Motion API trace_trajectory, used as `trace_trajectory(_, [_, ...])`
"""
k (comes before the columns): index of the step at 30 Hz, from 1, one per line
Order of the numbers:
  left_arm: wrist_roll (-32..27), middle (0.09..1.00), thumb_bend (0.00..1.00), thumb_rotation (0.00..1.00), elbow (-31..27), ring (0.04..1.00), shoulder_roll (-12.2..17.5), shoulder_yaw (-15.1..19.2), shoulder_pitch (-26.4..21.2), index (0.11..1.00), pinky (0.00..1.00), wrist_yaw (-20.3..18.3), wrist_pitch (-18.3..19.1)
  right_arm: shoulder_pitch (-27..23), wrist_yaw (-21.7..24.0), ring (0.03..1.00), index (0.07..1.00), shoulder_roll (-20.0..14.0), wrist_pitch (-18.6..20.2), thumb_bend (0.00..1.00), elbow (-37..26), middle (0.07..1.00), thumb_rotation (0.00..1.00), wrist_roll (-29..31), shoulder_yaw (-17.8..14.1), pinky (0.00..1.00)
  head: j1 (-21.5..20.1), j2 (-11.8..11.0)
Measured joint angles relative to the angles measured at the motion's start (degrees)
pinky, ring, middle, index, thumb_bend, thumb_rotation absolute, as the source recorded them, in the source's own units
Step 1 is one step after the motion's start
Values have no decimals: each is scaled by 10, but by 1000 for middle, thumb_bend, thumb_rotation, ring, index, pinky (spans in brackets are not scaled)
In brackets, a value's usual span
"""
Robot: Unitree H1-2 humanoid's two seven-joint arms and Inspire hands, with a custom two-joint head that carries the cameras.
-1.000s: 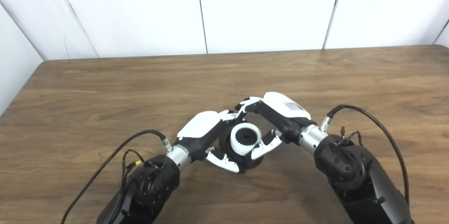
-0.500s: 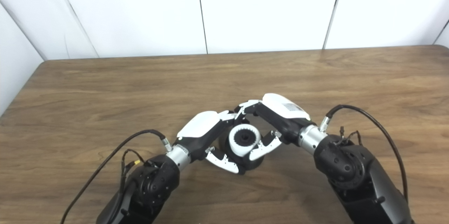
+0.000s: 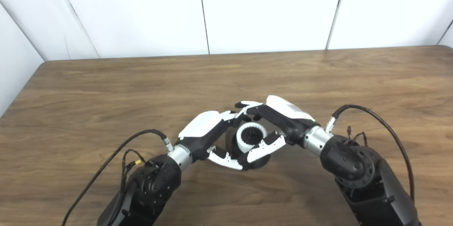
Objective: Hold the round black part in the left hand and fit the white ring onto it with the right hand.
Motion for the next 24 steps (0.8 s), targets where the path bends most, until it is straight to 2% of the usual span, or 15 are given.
trace_trajectory(4, [-6,927,1000,341,-3,967,-2,3,0,898,859,-4,11,6,0,921,883,0,7,1000,0,917,435,9,-5,809,-1,0])
trace_trajectory(12, [-44,933,1000,351,-6,946,-6,25,6,945,811,-3,16,19,-10,900,883,1,8,1000,0,913,490,24,-30,781,-4,0])
trace_trajectory(17, [-77,930,1000,364,-7,931,-19,49,27,962,818,21,4,33,-24,922,890,12,15,1000,0,923,518,56,-57,831,-6,-1])
trace_trajectory(24, [-120,956,1000,417,-7,945,-21,66,49,991,856,39,-15,51,-39,925,897,23,25,1000,0,929,551,70,-71,844,-11,-3])
